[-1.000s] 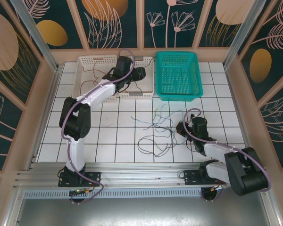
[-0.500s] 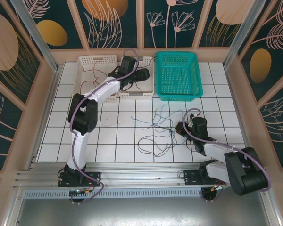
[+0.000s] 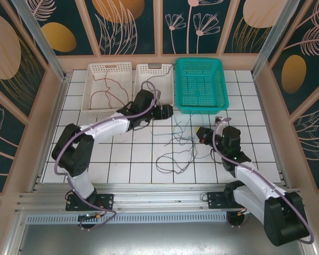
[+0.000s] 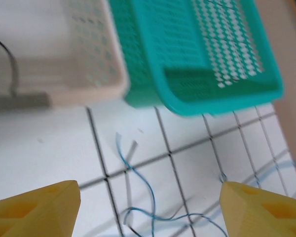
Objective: Untangle the cables
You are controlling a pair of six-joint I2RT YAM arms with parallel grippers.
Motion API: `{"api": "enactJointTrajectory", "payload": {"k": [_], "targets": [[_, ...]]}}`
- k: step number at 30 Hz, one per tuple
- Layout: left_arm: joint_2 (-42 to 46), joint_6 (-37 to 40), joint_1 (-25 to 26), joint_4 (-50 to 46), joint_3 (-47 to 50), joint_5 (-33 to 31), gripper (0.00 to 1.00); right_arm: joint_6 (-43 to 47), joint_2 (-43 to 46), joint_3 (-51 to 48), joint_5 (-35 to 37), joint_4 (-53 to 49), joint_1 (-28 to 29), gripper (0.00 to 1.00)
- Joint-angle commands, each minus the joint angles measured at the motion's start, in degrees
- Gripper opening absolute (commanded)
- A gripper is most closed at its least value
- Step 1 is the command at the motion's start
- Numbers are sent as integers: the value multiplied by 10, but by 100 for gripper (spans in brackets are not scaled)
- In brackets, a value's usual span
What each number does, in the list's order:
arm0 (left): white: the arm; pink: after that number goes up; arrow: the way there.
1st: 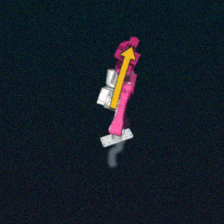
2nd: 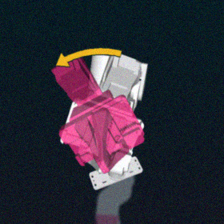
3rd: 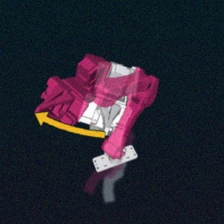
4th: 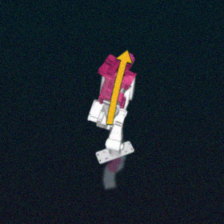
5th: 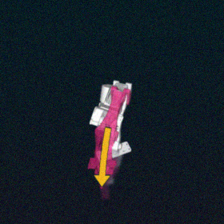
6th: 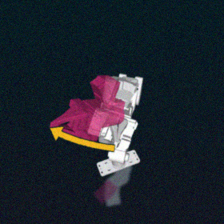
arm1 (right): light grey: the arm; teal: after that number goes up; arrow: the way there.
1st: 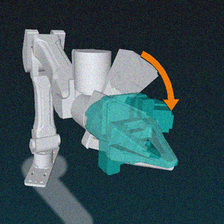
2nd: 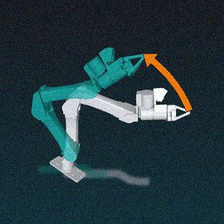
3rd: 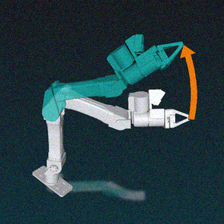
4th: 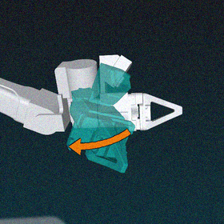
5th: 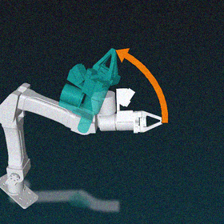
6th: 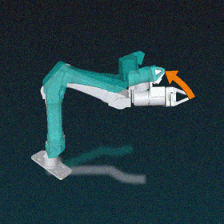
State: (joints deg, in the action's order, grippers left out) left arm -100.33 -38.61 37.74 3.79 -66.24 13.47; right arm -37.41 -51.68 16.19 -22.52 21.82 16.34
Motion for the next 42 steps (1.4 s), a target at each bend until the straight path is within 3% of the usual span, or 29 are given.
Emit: {"api": "enactJointTrajectory", "payload": {"k": [1, 10, 17, 33, 42], "targets": [[18, -58, 11, 106, 69, 50, 74, 24, 17, 47, -63, -21, 9, 0], [81, -90, 67, 263, 186, 107, 75, 25, 32, 139, -117, -50, 47, 0], [63, -116, 101, 357, 222, 140, 75, 37, 20, 203, -125, -77, 90, 0], [29, -112, 149, 402, 240, 141, 75, 54, -13, 317, -120, -127, 105, 0], [39, -78, 157, 362, 258, 104, 70, 102, -6, 405, -38, -217, 104, 0]]}}
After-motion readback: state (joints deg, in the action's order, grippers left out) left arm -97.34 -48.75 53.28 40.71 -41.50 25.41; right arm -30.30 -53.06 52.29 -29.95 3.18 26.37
